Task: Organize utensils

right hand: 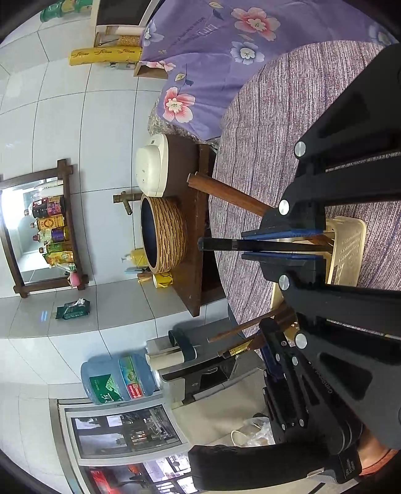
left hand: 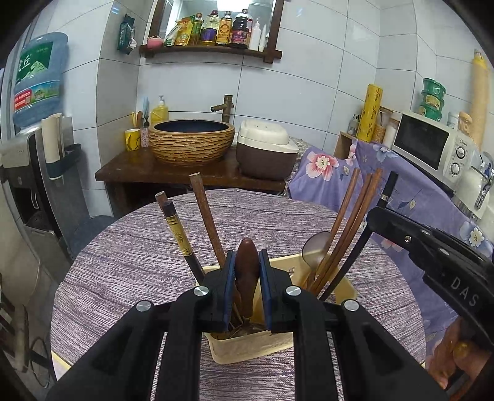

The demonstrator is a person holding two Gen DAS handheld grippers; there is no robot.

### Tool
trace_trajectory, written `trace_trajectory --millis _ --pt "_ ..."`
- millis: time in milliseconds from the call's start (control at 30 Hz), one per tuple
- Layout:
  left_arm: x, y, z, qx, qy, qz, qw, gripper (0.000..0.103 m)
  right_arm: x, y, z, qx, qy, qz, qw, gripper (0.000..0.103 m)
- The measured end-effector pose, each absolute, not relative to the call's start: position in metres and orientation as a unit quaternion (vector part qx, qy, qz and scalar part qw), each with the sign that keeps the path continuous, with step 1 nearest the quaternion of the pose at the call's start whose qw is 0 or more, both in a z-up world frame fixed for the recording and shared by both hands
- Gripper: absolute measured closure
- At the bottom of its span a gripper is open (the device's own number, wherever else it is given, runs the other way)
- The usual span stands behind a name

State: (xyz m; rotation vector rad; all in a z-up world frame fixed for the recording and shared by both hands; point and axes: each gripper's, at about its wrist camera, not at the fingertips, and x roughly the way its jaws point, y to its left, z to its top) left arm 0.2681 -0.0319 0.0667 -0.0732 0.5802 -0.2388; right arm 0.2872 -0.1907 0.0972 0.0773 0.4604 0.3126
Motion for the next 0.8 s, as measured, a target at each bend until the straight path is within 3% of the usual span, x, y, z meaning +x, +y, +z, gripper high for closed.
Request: trace_trajectory --millis 100,167,233,467,533,633,700,800 --pt "0.266 -0.033 0.066 -0.033 0.281 -0.117 0.952 0.087 0.285 -0.192 0.096 0.039 0.225 0.154 0.961 0.091" --pt "0.263 -0.034 0.066 -0.029 0.277 -0.116 0.953 0.086 0.282 -0.193 0.095 0.044 0.222 0.155 0.962 0.075" --pt "0.259 -0.034 0.066 -0.026 0.275 -0.118 0.954 0.083 0.275 -0.194 0.097 0.043 0.209 0.154 0.965 0.048" --pt "0.231 -0.036 0.073 -0.007 0.241 -0.113 0.964 0.052 0.241 -0.197 0.102 0.013 0.170 0.130 0.977 0.035" --pt "0.219 -0.035 0.074 0.000 0.231 -0.110 0.967 0.044 0.229 -0.204 0.101 0.011 0.162 0.118 0.980 0.023" --pt "0.204 -0.029 0.074 0.007 0.216 -0.100 0.971 0.028 0.209 -0.215 0.094 0.008 0.160 0.099 0.982 0.011" --pt "0.188 -0.023 0.071 0.006 0.202 -0.091 0.975 0.009 0.198 -0.221 0.086 0.005 0.165 0.092 0.982 0.008" --pt "0.161 -0.012 0.061 0.004 0.170 -0.079 0.982 0.005 0.173 -0.230 0.063 0.005 0.177 0.078 0.981 0.006"
